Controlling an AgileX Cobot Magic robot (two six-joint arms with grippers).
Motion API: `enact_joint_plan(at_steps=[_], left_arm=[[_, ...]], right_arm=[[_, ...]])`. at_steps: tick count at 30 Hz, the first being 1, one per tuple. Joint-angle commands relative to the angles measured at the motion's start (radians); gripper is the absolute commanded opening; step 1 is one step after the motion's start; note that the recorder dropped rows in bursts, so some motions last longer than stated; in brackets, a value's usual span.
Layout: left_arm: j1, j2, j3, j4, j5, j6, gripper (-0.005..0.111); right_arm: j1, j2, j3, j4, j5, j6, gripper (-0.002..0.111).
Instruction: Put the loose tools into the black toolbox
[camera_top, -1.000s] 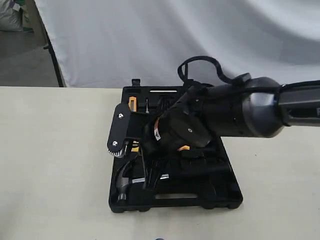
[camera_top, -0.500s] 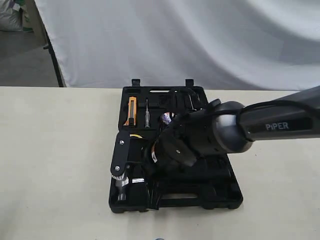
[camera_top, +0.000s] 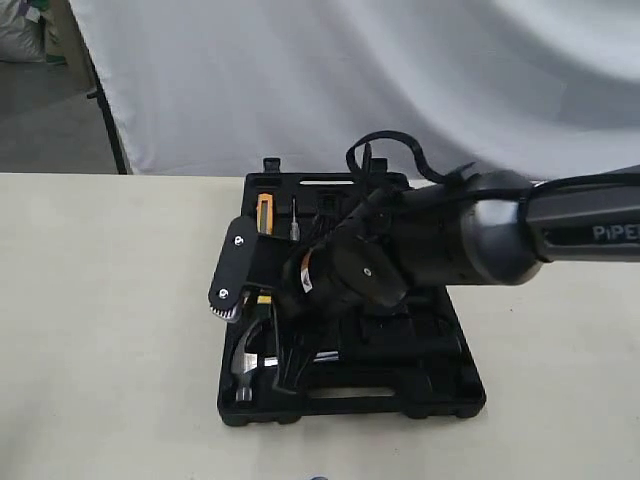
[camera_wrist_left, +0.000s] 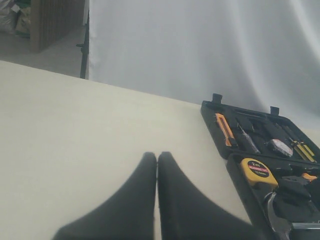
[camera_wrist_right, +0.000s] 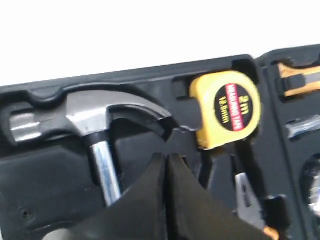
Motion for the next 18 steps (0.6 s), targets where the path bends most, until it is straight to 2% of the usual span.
enact_joint_plan(at_steps=[1, 10, 18], left_arm=[[0.025, -0.003, -0.003, 0.004, -0.007, -0.005, 0.001], [0.025, -0.003, -0.003, 0.004, -0.007, -0.005, 0.001], [0.025, -0.003, -0.003, 0.004, -0.007, -0.005, 0.001]], right_arm=[[-0.004, 0.06, -0.001, 0.02, 0.032, 0.009, 0.0], [-0.004, 0.157, -0.001, 0.015, 0.084, 0.009, 0.0], [-0.004, 0.071, -0.018, -0.014, 0.115, 0.036, 0.0]])
